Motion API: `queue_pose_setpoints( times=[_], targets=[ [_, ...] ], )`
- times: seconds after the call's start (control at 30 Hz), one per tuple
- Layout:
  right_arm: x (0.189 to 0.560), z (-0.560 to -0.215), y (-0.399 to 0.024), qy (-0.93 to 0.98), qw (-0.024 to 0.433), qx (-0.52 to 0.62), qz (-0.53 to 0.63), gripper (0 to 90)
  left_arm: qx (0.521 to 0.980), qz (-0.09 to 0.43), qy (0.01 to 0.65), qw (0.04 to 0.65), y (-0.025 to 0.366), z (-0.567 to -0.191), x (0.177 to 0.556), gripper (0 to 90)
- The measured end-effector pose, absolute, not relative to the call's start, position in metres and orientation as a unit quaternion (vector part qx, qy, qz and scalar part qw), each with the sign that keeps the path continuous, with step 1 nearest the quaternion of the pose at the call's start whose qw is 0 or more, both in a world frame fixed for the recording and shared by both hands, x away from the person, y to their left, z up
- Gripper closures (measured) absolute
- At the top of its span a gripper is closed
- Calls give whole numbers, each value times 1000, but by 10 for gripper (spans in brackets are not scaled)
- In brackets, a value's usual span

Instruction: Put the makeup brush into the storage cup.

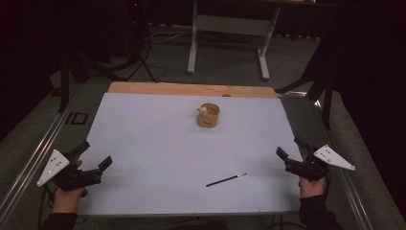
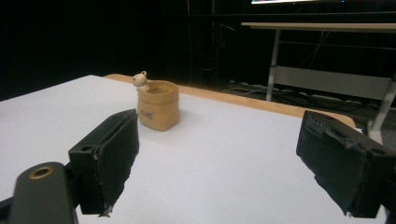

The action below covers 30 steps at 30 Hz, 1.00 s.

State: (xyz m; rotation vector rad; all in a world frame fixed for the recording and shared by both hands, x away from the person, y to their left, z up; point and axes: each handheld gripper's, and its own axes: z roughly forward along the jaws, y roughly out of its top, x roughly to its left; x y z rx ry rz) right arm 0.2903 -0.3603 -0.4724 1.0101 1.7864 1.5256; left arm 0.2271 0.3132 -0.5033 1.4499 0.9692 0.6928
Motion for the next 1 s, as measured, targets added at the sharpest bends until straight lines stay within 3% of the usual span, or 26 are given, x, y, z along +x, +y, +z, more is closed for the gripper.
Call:
queue_pose_setpoints(
  times=[0.23,0.4,0.9,1.0],
  targets=[
    [292,-462,-359,677,273,379,568,133,622,297,414,595,313,-501,226,3],
    [298,-442,-352,707,217,345,578,124,620,298,414,596,314,-500,225,3],
    [317,-417,-320,787,149,267,536,106,624,294,411,596,313,-499,224,3],
    [319,-416,-313,805,114,241,529,103,624,294,411,596,314,-499,224,3]
  ],
)
